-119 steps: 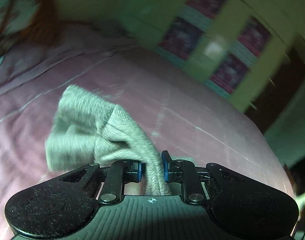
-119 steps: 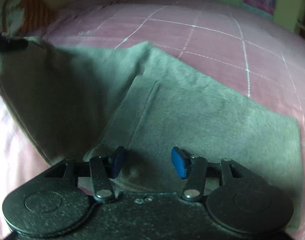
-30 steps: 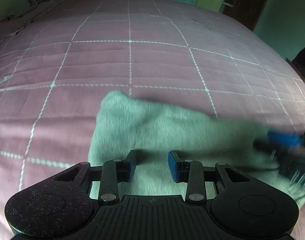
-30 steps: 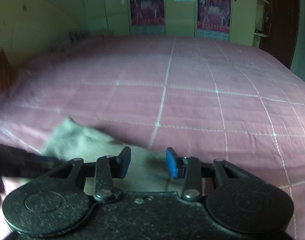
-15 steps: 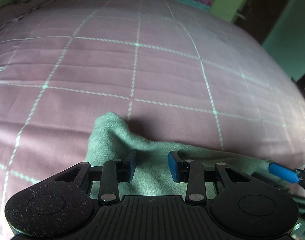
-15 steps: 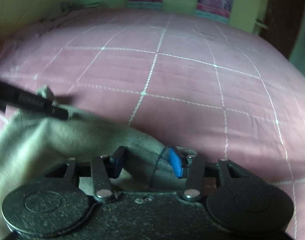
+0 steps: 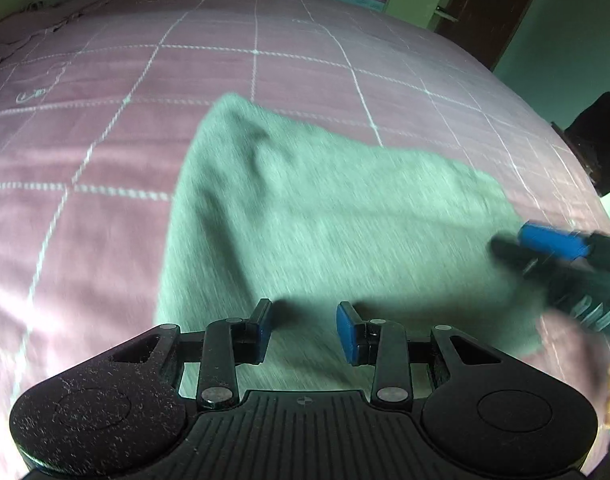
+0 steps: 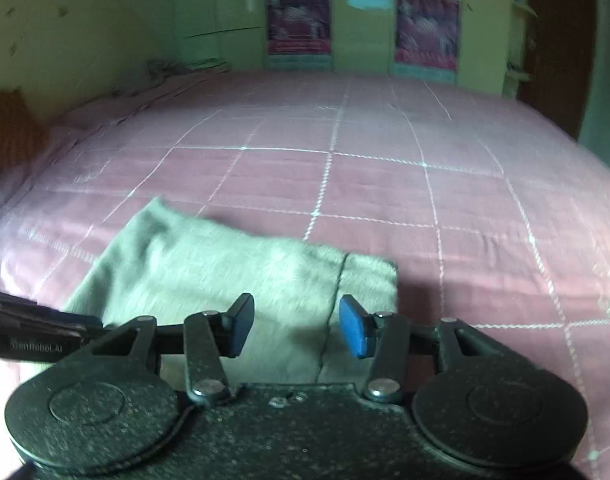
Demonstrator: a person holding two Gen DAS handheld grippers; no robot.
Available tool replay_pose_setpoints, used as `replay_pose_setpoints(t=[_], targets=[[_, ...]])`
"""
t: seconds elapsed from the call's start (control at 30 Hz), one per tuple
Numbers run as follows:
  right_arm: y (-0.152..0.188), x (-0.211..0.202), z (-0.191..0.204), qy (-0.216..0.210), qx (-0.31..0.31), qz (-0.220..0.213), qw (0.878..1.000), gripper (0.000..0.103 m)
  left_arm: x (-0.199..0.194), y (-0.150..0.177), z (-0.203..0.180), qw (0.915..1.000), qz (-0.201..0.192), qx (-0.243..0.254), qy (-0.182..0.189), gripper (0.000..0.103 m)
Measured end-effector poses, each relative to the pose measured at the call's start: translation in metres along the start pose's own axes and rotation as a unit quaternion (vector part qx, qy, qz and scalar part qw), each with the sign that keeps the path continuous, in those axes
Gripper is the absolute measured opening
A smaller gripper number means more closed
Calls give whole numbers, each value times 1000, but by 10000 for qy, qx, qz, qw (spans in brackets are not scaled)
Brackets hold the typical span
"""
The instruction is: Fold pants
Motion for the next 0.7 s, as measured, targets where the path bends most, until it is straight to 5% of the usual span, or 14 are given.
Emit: replay_pose_setpoints(t=[0.1,0.3,0.4,0.6,0.7], targets=[[40,16,-1,281,-465,571,9969,47,-5,10,-6,9999,-87,-2,-96,36],[27,-17,9,281,-317,53,9991,52,-17,21,-6,9995,-201,-35,-245,36],[50,2,6,423,-509,534,9964,53,-19,23,-11,9992,-204,40,-349,36],[39,-25,7,284,-115,174,9994,55,-27,31,-14,9987,-253,79,-437,37],[53,-18,8,365,-295,391,9981,56,-29,34,-17,9986,-246,87,-459,37]])
Point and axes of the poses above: each gripper's, at about its wrist camera, not at the fingertips, and x roughly the way its jaws point, z to its left, y to its underside, the point moved 8 cm from there along x, roughly the way its jaws point, and after that the axes turned 5 degrees about x, right-handed, at the moved point
